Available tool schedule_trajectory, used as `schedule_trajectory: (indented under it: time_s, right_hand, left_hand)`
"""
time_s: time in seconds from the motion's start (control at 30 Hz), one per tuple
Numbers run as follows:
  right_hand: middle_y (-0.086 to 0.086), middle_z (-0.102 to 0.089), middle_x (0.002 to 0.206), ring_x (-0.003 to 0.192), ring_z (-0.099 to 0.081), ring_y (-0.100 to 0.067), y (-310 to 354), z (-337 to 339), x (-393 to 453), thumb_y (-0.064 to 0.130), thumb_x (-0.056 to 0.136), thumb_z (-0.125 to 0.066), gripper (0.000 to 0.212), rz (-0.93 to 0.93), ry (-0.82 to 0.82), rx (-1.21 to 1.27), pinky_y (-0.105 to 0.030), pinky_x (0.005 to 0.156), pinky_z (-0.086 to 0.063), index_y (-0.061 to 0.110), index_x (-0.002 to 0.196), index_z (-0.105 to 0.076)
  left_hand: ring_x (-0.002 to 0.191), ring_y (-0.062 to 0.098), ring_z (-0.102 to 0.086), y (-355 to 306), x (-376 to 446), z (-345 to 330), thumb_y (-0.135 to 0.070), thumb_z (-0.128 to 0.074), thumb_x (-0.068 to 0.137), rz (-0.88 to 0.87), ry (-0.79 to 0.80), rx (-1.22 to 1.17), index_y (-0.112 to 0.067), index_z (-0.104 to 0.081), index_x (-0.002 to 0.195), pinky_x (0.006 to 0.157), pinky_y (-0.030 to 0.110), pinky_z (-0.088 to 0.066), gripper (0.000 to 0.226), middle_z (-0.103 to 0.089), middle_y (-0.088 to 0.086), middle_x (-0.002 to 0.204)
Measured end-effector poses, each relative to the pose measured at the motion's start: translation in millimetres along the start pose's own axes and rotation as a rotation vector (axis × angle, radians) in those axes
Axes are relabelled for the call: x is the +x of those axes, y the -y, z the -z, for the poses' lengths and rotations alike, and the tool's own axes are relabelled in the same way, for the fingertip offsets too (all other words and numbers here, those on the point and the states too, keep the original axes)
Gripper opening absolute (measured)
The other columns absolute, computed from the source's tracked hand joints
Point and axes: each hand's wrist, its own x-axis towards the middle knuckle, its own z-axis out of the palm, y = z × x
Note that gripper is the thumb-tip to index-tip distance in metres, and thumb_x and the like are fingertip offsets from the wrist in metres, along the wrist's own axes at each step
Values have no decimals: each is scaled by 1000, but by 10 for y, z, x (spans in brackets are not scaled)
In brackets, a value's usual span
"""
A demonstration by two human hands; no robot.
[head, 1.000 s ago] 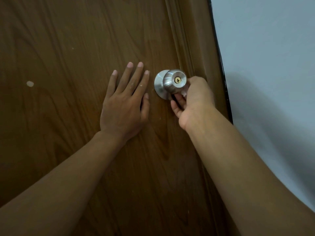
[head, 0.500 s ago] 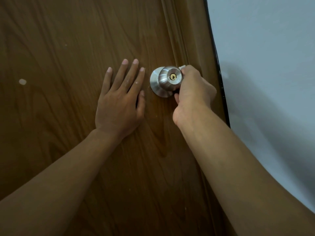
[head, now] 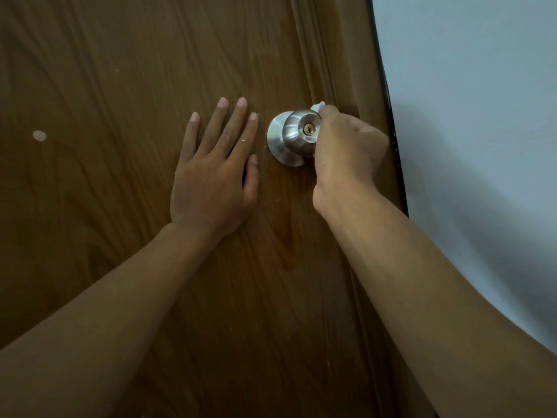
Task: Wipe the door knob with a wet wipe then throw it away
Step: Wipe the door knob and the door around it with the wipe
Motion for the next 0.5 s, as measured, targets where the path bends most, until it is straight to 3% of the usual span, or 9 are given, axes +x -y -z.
schedule_trajectory:
  time_s: [0.07,0.3,0.4,0.5]
  right_hand:
    - [10,-71,79,69,-69,-4,-48,18,-6,21,91,-71,4,86,-10,-6,-13,56,-55,19,89,-74]
    - [9,-73,94,87,-70,-1,-179,180,-20,19,92,-69,13,382,-44,-125,-12,67,-56,17,104,-73]
    - [6,-73,103,92,-69,-2,-149,266,-2,22,91,-71,31,480,4,-203,-14,75,-58,18,122,-66]
    - [6,-73,109,94,-67,-1,-143,344,-5,24,92,-69,27,620,62,-376,-6,74,-53,19,119,-70]
  left_hand:
    - [156,26,-18,2,-2,-2,-30,-35,107,-1,0,-4,-10,-35,158,128,50,-11,55,-27,10,166]
    - [156,25,-18,-2,13,41,-38,-38,106,-3,38,-51,-9,-35,158,127,53,-12,60,-27,11,166]
    - [154,23,-25,-49,57,101,-45,-44,102,-37,28,-226,-6,-35,157,127,53,-15,69,-33,11,163]
    - [152,22,-31,-180,156,128,-47,-56,98,-100,39,-432,-3,-33,157,125,47,-26,78,-37,12,162]
